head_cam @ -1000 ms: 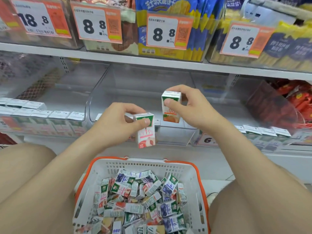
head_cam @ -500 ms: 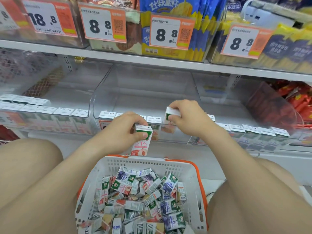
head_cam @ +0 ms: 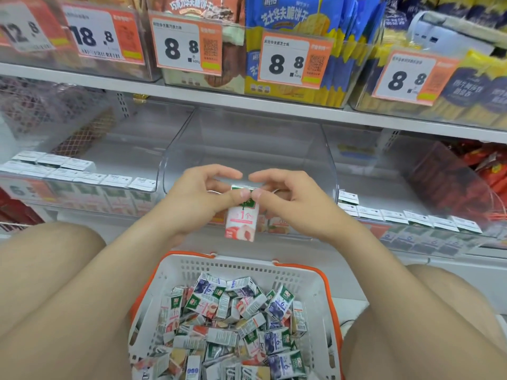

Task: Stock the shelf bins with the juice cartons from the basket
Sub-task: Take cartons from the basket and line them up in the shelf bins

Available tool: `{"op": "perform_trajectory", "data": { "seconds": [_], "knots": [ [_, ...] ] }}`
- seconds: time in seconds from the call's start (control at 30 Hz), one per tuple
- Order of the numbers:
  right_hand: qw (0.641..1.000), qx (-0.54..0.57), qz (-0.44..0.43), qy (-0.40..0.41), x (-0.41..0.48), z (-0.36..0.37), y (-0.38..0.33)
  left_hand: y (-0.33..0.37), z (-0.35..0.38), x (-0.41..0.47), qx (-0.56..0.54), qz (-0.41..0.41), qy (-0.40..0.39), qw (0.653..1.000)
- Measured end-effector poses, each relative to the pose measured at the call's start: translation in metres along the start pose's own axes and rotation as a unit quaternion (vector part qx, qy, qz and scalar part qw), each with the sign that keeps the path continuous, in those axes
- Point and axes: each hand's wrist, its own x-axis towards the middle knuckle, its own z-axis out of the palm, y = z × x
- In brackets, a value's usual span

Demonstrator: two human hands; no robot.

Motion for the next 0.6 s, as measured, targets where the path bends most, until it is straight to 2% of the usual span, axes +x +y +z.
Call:
{"op": "perform_trajectory", "data": {
  "seconds": [0.1, 0.2, 0.33, 0.4, 0.47, 0.53, 0.57, 0.6],
  "knots": [
    [0.995, 0.1, 0.005, -0.011, -0.002, 0.012, -0.003, 0.005, -0.008, -0.006, -0.085, -0.027, 0.013, 0.996],
    [0.985, 0.173, 0.018, 0.005, -0.002, 0.028, -0.013, 0.008, -0.018, -0.011, -0.099, -0.022, 0.029, 0.994],
    [0.984, 0.176, -0.006, 0.025, 0.0, 0.055, -0.026, 0.008, -0.038, -0.021, -0.092, -0.005, 0.025, 0.995],
    [0.985, 0.163, -0.023, 0.047, 0.005, 0.069, -0.032, 0.006, -0.052, -0.024, -0.062, 0.005, 0.057, 0.996],
    [0.985, 0.157, -0.034, 0.068, 0.012, 0.084, -0.041, -0.007, -0.076, -0.022, 0.079, 0.03, 0.175, 0.981],
    [0.984, 0.142, -0.051, 0.093, 0.022, 0.101, -0.057, -0.023, -0.102, -0.02, 0.308, 0.055, 0.265, 0.912],
    [0.983, 0.132, -0.067, 0.106, 0.029, 0.11, -0.068, -0.029, -0.114, -0.021, 0.387, 0.04, 0.268, 0.881],
    [0.982, 0.119, -0.087, 0.116, 0.036, 0.118, -0.079, -0.033, -0.123, -0.022, 0.437, -0.003, 0.246, 0.865]
  ]
}}
